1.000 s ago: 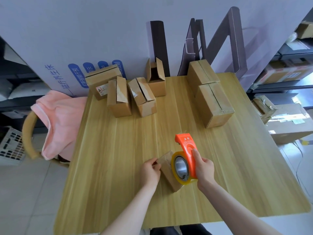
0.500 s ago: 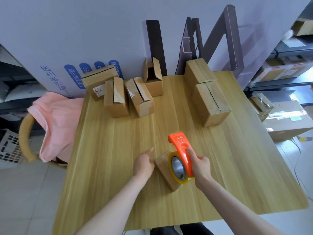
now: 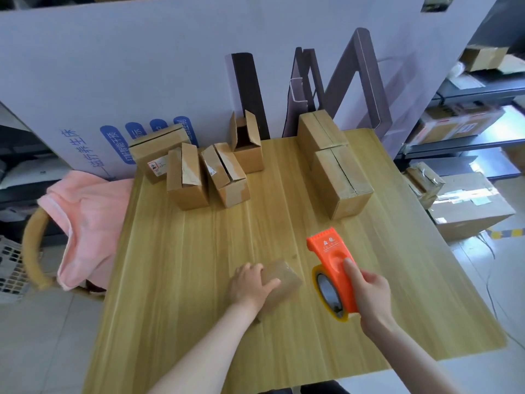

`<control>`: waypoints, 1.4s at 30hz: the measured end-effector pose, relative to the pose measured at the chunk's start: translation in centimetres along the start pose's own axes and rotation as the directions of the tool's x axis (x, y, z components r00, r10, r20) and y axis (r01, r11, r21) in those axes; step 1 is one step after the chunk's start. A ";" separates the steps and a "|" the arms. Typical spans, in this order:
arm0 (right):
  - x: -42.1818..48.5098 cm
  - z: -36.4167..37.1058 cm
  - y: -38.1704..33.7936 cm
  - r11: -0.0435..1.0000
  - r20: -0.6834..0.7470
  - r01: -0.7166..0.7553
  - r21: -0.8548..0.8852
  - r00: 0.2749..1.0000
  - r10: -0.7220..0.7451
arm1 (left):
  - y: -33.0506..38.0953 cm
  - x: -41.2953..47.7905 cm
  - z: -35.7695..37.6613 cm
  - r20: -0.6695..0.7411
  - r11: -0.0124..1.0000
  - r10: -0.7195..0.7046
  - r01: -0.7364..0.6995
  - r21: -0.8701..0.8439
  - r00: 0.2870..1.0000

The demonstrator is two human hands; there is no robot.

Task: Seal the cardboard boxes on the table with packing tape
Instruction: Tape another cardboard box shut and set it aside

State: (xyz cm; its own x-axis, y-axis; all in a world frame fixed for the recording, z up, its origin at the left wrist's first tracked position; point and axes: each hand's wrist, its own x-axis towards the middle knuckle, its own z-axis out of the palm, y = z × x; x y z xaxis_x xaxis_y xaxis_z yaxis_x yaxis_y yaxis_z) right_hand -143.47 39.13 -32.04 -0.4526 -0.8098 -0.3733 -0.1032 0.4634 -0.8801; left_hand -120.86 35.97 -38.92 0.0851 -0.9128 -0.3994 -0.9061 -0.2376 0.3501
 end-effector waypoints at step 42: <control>-3.8 0.3 -5.1 0.757 0.239 0.353 -0.550 0.935 -0.262 | 4.2 1.0 -11.8 0.112 0.592 -0.185 0.202 -0.780 0.976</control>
State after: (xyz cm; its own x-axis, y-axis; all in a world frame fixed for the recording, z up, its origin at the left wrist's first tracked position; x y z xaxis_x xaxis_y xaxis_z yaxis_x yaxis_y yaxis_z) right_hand -140.92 39.75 -26.20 -0.1841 -0.9647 -0.1886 -0.7249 0.2628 -0.6368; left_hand -119.70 30.17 -27.80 0.2045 -0.8101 -0.5495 -0.1961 -0.5839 0.7878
